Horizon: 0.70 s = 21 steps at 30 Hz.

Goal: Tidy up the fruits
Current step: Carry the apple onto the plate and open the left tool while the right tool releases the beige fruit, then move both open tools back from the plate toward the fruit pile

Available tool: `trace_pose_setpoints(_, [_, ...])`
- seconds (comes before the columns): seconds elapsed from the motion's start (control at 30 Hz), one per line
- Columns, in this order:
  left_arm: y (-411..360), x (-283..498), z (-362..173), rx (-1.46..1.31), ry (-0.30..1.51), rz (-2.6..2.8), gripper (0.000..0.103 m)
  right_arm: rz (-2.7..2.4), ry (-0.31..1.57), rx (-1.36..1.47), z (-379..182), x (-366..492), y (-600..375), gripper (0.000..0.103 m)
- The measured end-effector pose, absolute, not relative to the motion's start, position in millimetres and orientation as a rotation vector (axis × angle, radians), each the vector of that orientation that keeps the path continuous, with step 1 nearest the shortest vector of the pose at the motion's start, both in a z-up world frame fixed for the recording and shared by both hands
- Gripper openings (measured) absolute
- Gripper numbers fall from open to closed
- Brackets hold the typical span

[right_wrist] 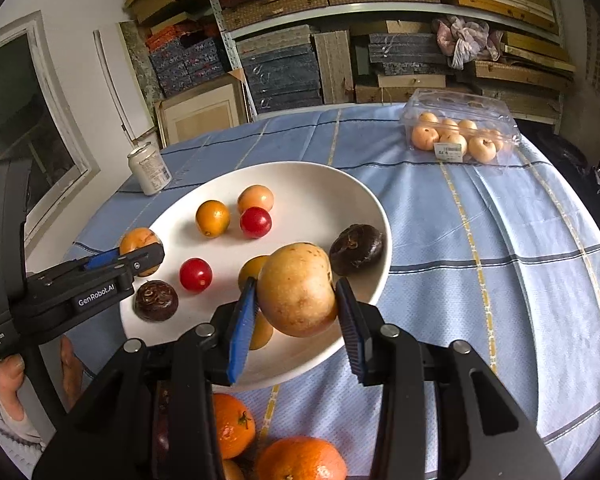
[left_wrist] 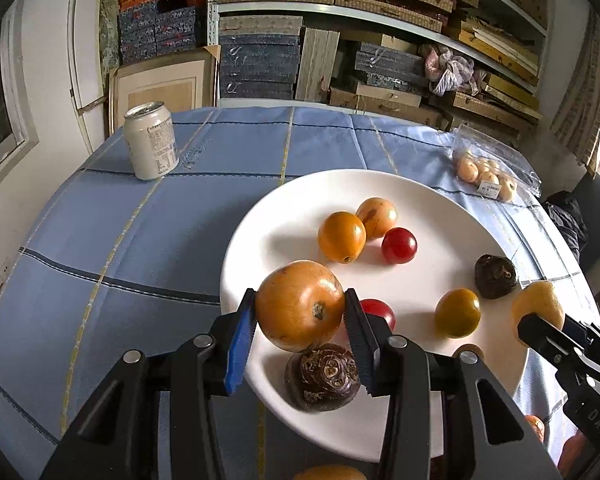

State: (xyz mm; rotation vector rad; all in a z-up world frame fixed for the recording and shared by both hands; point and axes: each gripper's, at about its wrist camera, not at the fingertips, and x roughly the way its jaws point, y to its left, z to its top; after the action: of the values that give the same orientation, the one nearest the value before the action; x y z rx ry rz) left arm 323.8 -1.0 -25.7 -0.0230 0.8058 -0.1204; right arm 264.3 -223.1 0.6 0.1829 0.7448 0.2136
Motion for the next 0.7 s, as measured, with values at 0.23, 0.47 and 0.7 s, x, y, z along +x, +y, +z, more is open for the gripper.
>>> trace_pose_setpoints(0.23, [1,321,-20,-0.031,0.784,-0.115,0.058,0.195,0.651,0.186,12,256,-231,0.058])
trace_pose_setpoints(0.47, [14,294,8,-0.084,0.715,-0.122,0.062,0.181,0.510,0.216,42,229,-246,0.068])
trace_pose_setpoints(0.7, [28,247,3,-0.093,0.699,-0.090,0.069,0.189,0.526,0.221,36,217,-248,0.069])
